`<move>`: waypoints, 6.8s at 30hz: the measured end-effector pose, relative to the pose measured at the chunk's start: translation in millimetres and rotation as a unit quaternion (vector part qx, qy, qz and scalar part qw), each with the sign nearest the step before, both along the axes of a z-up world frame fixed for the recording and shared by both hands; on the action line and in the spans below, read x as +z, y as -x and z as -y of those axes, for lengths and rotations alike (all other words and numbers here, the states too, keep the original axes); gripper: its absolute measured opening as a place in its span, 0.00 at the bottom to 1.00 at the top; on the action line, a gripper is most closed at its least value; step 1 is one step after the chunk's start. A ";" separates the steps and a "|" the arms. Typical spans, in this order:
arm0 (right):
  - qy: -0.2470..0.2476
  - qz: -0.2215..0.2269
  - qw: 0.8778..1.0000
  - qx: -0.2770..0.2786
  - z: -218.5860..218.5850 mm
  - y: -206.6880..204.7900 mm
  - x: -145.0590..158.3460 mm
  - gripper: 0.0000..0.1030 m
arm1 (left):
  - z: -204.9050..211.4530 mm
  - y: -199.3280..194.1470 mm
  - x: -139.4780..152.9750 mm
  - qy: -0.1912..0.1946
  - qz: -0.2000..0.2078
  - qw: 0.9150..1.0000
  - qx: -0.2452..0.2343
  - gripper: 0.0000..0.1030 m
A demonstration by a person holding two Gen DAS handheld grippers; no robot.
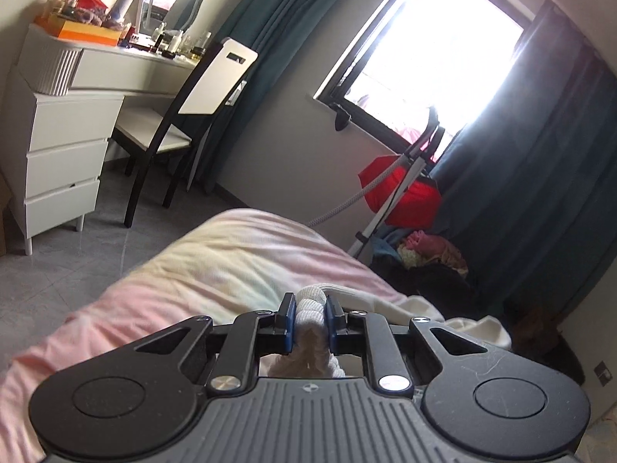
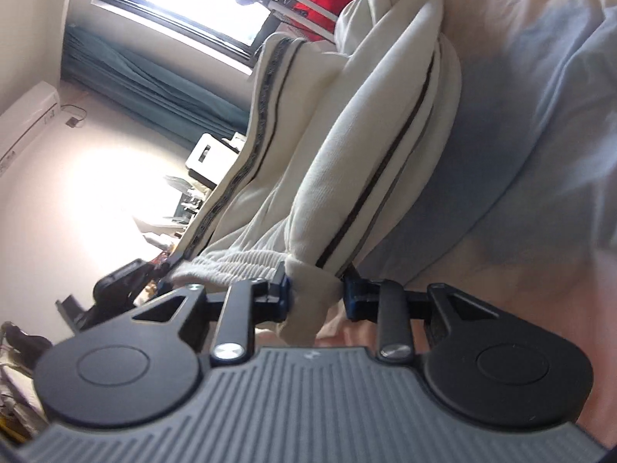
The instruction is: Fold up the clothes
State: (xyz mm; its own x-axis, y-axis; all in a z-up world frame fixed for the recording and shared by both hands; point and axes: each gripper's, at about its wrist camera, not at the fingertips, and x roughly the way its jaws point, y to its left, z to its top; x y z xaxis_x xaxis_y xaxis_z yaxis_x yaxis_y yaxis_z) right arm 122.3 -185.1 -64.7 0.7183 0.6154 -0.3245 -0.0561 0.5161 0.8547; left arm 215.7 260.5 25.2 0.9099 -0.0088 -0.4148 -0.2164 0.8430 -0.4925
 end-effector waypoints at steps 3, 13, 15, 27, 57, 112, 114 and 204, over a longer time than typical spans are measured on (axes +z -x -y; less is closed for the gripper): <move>-0.034 0.004 0.999 0.026 -47.2 -10.4 -1.6 0.29 | -15.9 -43.0 28.4 -0.042 -0.006 0.999 0.011 0.16; -0.084 -0.038 0.982 0.166 -225.4 -109.0 -50.1 0.30 | -76.3 -186.2 -1.7 -0.164 -0.106 0.978 0.077 0.16; -0.069 -0.043 0.979 0.186 -249.5 -119.5 -55.2 0.31 | -85.4 -204.8 -27.8 -0.166 -0.123 0.976 0.077 0.16; -0.032 0.033 0.960 0.277 -259.4 -112.4 -19.9 0.92 | -49.5 -201.4 -53.7 -0.188 -0.122 0.974 0.024 0.72; 0.290 0.251 0.923 -0.031 43.1 69.6 73.8 1.00 | 219.1 148.6 -30.1 -0.186 0.058 0.976 -0.095 0.97; 0.330 0.144 0.889 -0.282 158.8 -125.4 121.6 0.07 | 188.8 83.1 -87.5 -0.151 0.053 0.976 -0.144 1.00; 0.312 0.123 0.888 -0.315 190.6 -94.7 120.5 0.07 | 192.9 92.1 -82.9 -0.160 0.061 0.974 -0.148 1.00; 0.154 -0.099 0.829 -0.528 387.2 41.0 -21.9 0.14 | -61.7 159.5 -96.6 0.289 -0.029 0.950 0.115 0.12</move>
State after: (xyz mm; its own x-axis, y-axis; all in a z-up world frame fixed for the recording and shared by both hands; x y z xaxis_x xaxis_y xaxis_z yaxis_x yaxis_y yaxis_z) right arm 81.2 -572.4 -86.6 0.7178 -0.4568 -0.5254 0.6918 0.3835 0.6118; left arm 56.2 322.2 -71.4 0.8907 -0.0535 -0.4514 -0.4039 0.3626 -0.8399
